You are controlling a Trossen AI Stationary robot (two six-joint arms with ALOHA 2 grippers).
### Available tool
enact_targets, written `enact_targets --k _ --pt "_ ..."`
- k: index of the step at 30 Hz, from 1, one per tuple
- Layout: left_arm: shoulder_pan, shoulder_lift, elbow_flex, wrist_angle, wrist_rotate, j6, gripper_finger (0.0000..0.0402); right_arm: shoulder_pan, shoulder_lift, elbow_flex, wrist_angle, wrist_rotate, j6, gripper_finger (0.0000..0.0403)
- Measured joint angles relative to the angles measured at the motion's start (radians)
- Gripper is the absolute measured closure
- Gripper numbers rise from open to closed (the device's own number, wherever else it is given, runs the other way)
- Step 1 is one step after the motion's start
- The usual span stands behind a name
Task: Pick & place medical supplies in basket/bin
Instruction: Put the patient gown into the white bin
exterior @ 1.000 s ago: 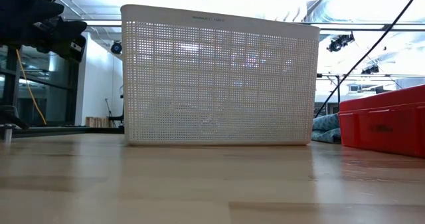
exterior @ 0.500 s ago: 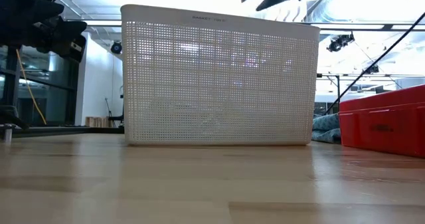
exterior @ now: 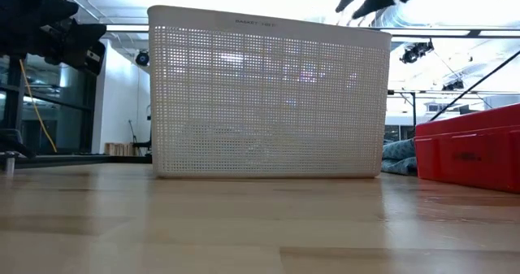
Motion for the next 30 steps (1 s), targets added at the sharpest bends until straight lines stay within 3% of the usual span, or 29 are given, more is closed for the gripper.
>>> enact_targets --k 13,24,30 --pt "0.000 0.000 0.000 -0.001 0.000 0.000 0.0226 -0.040 -0.159 0.000 -0.355 0.025 0.239 0.0129" --pt "0.000 0.000 0.000 -0.001 0.000 0.000 0.0226 -0.052 -0.140 -0.002 -0.600 0.024 0.448 0.0129" --pt "0.000 0.000 0.000 -0.002 0.000 0.000 0.0226 -0.064 -0.134 -0.114 -0.661 0.016 0.623 0.0129"
